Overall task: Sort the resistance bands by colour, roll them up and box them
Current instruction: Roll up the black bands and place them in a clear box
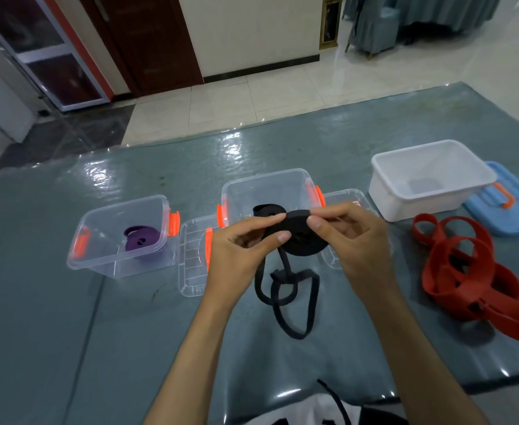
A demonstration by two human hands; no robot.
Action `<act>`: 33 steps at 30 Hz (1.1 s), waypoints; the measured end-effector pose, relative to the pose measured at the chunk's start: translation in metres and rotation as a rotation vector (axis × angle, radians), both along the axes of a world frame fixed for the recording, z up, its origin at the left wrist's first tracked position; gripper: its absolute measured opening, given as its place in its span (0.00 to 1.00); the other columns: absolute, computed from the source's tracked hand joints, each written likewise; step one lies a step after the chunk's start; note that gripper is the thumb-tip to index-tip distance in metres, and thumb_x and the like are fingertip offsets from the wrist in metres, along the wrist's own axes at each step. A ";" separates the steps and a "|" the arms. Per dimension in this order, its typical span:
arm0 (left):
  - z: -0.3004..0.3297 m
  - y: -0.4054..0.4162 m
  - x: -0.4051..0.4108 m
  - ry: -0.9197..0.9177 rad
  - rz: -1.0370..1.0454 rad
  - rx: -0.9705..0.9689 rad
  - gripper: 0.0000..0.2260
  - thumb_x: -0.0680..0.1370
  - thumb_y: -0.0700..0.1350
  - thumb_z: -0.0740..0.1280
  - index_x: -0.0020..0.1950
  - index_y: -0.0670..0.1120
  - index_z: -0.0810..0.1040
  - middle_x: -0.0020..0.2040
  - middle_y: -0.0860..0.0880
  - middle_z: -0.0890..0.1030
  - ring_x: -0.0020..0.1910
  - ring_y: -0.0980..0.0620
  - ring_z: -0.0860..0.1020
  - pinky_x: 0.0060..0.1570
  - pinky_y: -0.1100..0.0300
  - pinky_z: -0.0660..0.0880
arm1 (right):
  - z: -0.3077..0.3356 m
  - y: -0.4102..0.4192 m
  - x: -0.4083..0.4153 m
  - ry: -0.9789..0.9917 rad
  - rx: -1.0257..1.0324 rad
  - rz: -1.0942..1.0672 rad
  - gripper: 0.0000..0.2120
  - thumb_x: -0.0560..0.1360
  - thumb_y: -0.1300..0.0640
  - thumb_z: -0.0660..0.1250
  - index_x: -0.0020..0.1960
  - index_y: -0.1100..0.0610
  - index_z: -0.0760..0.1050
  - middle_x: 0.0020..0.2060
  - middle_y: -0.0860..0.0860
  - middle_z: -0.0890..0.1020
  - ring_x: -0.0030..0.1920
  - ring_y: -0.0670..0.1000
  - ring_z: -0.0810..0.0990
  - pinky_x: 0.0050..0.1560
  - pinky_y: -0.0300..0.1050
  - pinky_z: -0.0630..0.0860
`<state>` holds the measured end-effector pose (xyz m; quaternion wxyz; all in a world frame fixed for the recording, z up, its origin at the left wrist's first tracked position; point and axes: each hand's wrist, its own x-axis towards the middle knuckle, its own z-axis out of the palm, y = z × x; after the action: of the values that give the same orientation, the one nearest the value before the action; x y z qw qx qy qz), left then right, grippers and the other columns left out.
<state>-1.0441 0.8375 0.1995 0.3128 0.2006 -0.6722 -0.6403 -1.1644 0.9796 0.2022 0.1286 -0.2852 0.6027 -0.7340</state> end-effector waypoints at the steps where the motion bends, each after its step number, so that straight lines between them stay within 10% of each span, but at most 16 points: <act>1: 0.002 -0.001 -0.001 0.003 0.017 -0.023 0.13 0.72 0.35 0.79 0.55 0.42 0.87 0.52 0.46 0.88 0.54 0.46 0.87 0.60 0.52 0.81 | -0.002 0.001 -0.001 -0.023 0.012 0.019 0.06 0.73 0.66 0.76 0.45 0.58 0.81 0.42 0.51 0.88 0.46 0.53 0.88 0.48 0.42 0.83; 18: -0.012 0.004 -0.014 -0.078 -0.072 -0.051 0.16 0.73 0.39 0.79 0.59 0.49 0.87 0.55 0.48 0.87 0.57 0.46 0.85 0.63 0.45 0.80 | -0.018 0.011 -0.014 0.015 0.128 -0.063 0.09 0.73 0.65 0.77 0.50 0.59 0.79 0.44 0.55 0.87 0.45 0.56 0.88 0.49 0.64 0.83; 26: -0.012 -0.005 -0.014 -0.030 0.040 -0.027 0.12 0.71 0.36 0.80 0.51 0.46 0.87 0.49 0.47 0.88 0.51 0.47 0.87 0.56 0.55 0.81 | -0.017 -0.003 -0.015 -0.045 0.146 0.019 0.13 0.70 0.65 0.80 0.43 0.56 0.76 0.43 0.47 0.88 0.45 0.49 0.88 0.50 0.43 0.83; 33: -0.009 -0.021 -0.016 -0.078 -0.058 -0.060 0.13 0.71 0.38 0.80 0.54 0.45 0.87 0.52 0.47 0.89 0.55 0.47 0.86 0.57 0.55 0.82 | -0.019 -0.006 -0.023 -0.039 0.099 0.051 0.10 0.71 0.67 0.78 0.44 0.57 0.78 0.43 0.49 0.87 0.47 0.52 0.88 0.51 0.45 0.84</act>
<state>-1.0596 0.8163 0.1910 0.2734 0.1963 -0.7082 -0.6206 -1.1869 0.9740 0.1830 0.1729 -0.2791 0.6284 -0.7052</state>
